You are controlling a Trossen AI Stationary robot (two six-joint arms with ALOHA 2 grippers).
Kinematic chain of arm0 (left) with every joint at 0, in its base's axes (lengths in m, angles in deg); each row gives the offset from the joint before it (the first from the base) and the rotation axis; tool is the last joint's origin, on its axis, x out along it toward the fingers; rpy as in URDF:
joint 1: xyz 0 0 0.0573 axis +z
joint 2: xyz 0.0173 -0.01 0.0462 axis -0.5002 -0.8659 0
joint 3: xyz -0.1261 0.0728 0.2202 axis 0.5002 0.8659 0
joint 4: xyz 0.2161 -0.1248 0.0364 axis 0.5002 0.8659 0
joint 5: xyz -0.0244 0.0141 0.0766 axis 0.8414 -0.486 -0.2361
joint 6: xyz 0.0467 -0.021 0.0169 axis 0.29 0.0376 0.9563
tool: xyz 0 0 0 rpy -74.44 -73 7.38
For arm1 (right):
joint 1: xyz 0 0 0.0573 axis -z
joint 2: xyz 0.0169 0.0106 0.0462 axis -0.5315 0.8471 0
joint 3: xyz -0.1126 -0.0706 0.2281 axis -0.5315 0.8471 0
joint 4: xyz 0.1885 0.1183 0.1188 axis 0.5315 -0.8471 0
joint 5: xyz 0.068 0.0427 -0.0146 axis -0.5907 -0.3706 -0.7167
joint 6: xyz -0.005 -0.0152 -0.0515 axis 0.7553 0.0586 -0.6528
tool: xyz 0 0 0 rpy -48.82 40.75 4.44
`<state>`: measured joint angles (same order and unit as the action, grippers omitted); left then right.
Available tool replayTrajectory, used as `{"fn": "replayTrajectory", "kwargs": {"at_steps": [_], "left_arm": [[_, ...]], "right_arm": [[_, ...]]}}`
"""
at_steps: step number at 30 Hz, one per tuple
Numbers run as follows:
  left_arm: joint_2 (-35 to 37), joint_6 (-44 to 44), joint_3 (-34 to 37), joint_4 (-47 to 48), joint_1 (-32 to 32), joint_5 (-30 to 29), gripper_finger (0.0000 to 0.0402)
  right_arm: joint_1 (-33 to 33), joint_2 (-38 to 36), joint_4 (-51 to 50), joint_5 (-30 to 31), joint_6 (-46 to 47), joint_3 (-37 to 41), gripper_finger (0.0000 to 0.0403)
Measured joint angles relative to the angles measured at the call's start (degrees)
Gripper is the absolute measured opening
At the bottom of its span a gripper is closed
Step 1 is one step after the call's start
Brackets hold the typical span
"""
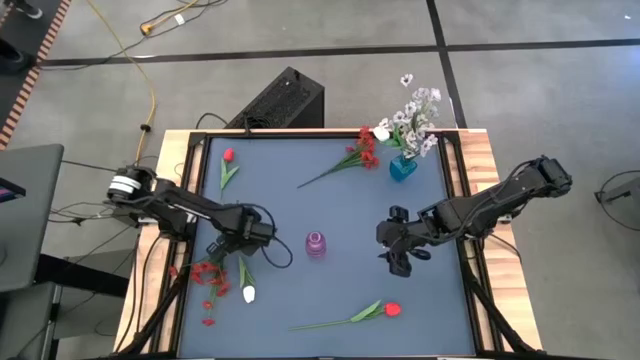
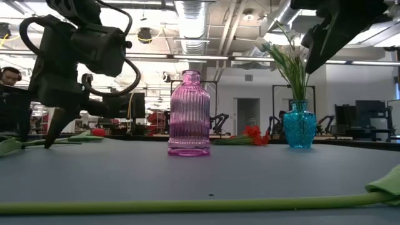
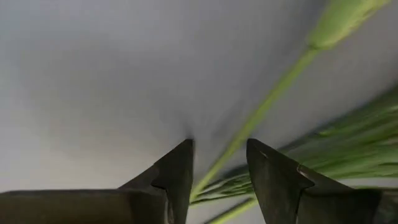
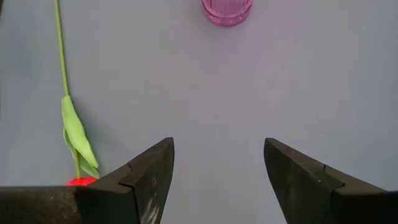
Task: Sort flowers into vase by color
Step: Put the white flower into the blue vase
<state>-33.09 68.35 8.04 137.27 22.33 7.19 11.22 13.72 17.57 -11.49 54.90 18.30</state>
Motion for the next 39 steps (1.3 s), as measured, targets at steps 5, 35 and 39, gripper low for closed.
{"fn": "replayTrajectory", "kwargs": {"at_steps": [5,35,39], "left_arm": [[-2.91,2.59,-0.22,0.00,-2.06,-1.86,0.0126],[26.09,-13.88,-11.26,-37.48,-2.50,4.81,0.0002],[26.98,-23.48,-5.69,-56.83,-1.01,8.49,0.0002]], "right_arm": [[0.00,0.00,0.30,-0.01,0.00,0.00,0.0276],[1.54,-0.07,18.64,3.26,-10.44,0.04,0.0276],[2.07,1.60,35.63,4.82,-21.98,0.04,0.0276]]}}
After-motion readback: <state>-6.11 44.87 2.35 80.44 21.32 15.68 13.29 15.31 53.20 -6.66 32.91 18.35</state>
